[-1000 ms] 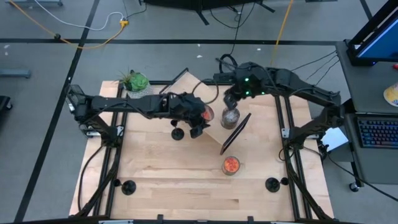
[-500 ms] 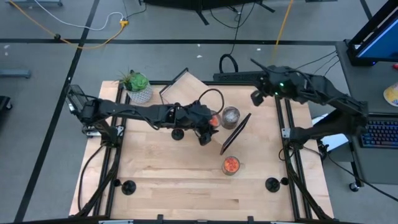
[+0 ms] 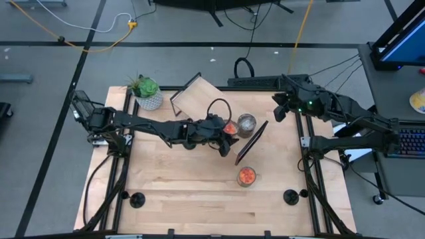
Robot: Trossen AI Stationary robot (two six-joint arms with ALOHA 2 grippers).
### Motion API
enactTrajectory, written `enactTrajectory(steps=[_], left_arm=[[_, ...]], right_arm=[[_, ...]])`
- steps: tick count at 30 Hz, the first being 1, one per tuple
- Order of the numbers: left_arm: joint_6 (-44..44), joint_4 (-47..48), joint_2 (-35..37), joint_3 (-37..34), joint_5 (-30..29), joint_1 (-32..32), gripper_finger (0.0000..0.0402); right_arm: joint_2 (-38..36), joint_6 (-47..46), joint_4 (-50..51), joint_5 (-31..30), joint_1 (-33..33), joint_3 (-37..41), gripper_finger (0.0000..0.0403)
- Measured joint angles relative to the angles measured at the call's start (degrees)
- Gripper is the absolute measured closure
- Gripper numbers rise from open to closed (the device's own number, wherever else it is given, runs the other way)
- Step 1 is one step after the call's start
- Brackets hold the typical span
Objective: Pick & Place candle stick holders
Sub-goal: Put the top orange scented candle on the shelf
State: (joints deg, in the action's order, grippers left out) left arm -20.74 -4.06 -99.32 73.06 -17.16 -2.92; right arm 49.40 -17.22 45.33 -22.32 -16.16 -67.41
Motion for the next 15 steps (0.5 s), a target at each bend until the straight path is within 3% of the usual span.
enactTrajectory(steps=[15], left_arm=[[0.7,-5.3,-2.7,-1.4,-5.3,0.0,0.0054]], right_arm=[[-10.2,-0.2,-0.5,0.1,0.0,5.5,0.0344]])
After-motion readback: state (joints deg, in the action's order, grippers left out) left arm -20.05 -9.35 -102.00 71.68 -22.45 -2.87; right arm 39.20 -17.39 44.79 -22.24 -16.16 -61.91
